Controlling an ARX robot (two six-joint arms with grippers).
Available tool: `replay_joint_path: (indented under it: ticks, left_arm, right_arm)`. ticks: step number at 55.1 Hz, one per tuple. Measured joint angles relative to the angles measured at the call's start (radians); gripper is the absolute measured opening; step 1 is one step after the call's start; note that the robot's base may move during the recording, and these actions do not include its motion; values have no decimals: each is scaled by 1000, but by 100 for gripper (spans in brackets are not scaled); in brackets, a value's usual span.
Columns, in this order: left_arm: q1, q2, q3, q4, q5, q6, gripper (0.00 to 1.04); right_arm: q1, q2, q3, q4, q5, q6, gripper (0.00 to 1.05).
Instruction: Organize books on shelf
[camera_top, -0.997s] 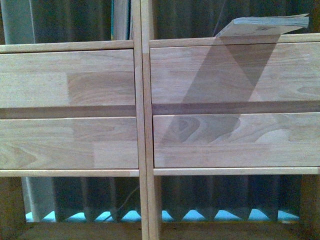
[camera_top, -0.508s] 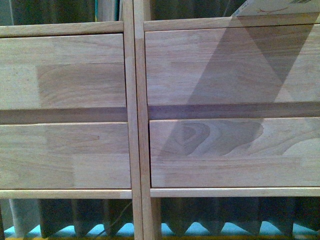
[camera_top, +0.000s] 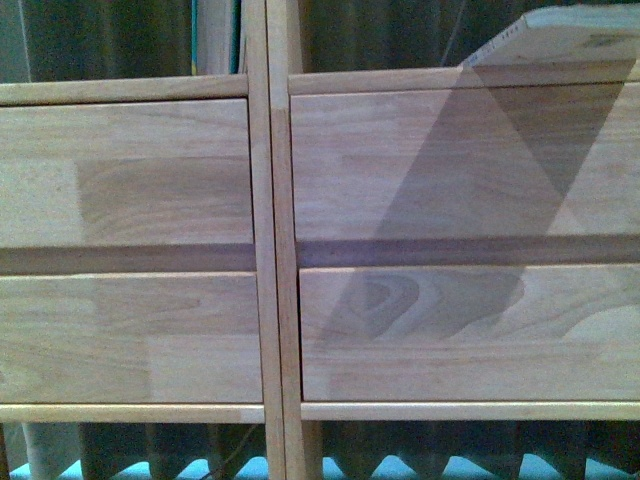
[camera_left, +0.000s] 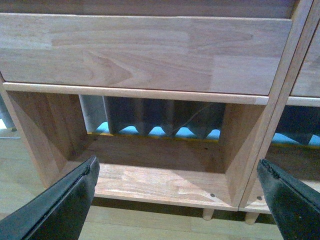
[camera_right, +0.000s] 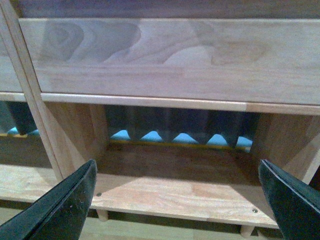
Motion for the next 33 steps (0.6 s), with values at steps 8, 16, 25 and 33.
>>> replay_joint_path:
  ticks: [8, 16, 25, 33]
  left_arm:
    - [0, 0, 0, 0, 0, 0, 97]
    - [0, 0, 0, 0, 0, 0, 97]
    - [0, 0, 0, 0, 0, 0, 97]
    - [0, 0, 0, 0, 0, 0, 97]
  right_arm:
    - [0, 0, 0, 0, 0, 0, 98]
    - [0, 0, 0, 0, 0, 0, 98]
    - [0, 0, 0, 0, 0, 0, 98]
    - [0, 0, 0, 0, 0, 0, 98]
